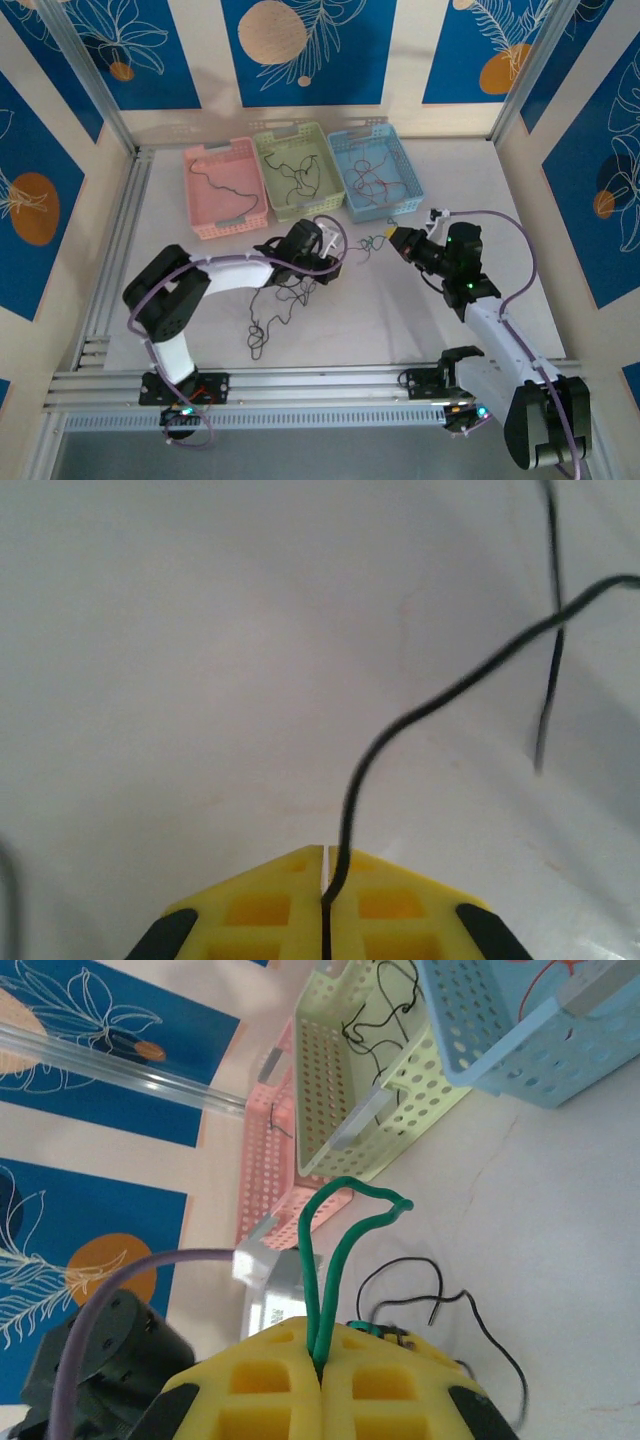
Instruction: Untangle the cables
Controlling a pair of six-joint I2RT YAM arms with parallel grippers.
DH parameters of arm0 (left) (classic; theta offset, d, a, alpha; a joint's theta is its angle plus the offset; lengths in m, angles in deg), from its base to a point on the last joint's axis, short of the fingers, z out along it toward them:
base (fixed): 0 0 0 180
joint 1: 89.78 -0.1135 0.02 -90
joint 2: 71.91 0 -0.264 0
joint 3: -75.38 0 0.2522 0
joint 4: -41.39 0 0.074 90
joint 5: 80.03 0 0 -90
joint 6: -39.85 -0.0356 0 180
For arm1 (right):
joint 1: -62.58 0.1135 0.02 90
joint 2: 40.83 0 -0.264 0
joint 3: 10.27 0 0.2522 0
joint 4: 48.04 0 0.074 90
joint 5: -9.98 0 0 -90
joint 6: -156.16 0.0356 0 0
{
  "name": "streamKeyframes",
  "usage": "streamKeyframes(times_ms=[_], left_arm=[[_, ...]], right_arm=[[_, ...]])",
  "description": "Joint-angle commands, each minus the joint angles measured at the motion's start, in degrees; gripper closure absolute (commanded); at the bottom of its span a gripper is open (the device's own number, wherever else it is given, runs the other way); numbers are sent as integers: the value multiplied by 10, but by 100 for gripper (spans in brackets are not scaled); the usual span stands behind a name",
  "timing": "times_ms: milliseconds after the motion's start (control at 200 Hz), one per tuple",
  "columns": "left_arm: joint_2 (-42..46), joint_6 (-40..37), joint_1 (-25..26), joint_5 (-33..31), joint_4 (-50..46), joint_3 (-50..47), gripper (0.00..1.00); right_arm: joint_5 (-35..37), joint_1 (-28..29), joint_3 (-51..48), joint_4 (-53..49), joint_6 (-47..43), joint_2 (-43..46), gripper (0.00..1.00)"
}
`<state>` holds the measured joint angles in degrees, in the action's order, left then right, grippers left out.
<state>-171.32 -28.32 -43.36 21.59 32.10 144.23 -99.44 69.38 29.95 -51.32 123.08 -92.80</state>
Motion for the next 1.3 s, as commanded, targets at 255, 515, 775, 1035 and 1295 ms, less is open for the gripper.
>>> streamKeyframes(times_ms=[255, 515, 775, 1035, 1295], left_arm=[[225, 46, -80, -92, -103, -133, 100], [292, 48, -123, -89, -147, -151, 100], [283, 54, -125, -30, -110, -161, 100], [252, 50, -118, 32, -78, -159, 100], [275, 38, -100, 52, -106, -142, 43]], right_arm=[[-55, -197, -28, -116, -38, 45, 100], [-121, -277, -34, -118, -23, 52, 100], [-189, -224, -3, -88, 0, 93, 100], [-205, -76, 54, -66, -21, 110, 100], [-139, 73, 89, -66, -70, 94, 100]])
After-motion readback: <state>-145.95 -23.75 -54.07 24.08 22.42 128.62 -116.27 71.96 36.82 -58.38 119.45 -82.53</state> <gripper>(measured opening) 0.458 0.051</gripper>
